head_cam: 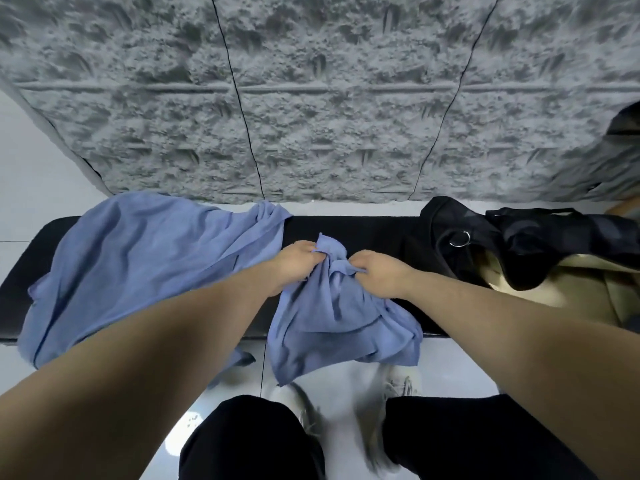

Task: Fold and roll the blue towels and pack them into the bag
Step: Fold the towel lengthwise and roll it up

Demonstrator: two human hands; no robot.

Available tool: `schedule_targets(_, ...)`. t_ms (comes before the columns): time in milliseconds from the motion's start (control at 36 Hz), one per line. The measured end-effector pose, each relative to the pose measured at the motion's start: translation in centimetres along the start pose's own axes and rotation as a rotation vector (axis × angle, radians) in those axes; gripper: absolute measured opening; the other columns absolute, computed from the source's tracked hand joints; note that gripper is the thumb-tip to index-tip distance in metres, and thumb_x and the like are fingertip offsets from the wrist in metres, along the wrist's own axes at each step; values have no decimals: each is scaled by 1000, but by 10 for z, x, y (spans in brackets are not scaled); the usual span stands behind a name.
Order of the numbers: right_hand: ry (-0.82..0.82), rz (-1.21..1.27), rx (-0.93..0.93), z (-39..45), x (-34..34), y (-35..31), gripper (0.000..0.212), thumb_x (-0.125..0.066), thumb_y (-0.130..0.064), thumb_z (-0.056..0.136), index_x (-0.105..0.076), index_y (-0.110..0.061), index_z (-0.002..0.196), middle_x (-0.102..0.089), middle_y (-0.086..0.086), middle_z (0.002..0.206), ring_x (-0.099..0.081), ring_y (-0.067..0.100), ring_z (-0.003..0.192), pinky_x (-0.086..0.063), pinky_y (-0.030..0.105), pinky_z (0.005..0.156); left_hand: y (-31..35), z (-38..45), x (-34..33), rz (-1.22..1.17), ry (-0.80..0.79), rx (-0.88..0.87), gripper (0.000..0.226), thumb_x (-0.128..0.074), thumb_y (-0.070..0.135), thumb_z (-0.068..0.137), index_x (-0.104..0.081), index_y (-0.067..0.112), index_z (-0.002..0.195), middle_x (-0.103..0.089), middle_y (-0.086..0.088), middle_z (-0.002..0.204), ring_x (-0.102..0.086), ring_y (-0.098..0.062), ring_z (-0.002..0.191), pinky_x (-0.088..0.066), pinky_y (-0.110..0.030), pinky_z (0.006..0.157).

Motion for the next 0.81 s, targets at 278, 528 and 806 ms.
schedule_targets(278, 137, 164, 282, -41, 23, -24, 51, -41, 2, 95, -54, -19, 139, -39, -23, 130, -48, 6, 123, -38, 24, 105, 7, -28, -2, -496, -175, 8, 28, -45, 10, 98, -68, -1, 108, -67, -16, 113, -58, -24, 106, -39, -34, 95)
schedule_targets(528, 126, 38, 470, -92, 56, -58, 51, -43, 5, 91, -59, -17, 134, -46, -9, 144, -44, 2, 125, -35, 19, 104, 67, -78, 26, 211, -110, -516, 33, -47, -1, 98, -74, 17, 98, -22, 19, 158, -57, 0, 111, -47, -19, 88)
schedule_targets(806, 73, -99, 548, -136, 63, -87, 46, -45, -2, 93, -60, -20, 133, -48, -13, 142, -49, 6, 123, -40, 32, 104, 92, -123, 12, 768, -337, -662, 32, -44, 23, 89, -74, 18, 99, -55, 28, 127, -57, -2, 111, -46, -34, 96)
Point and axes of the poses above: each hand's wrist, its own z-axis towards the middle knuckle, its own x-axis out of the back of the hand, y = z × x, the point moved 7 cm from there along z, towards the middle knuckle
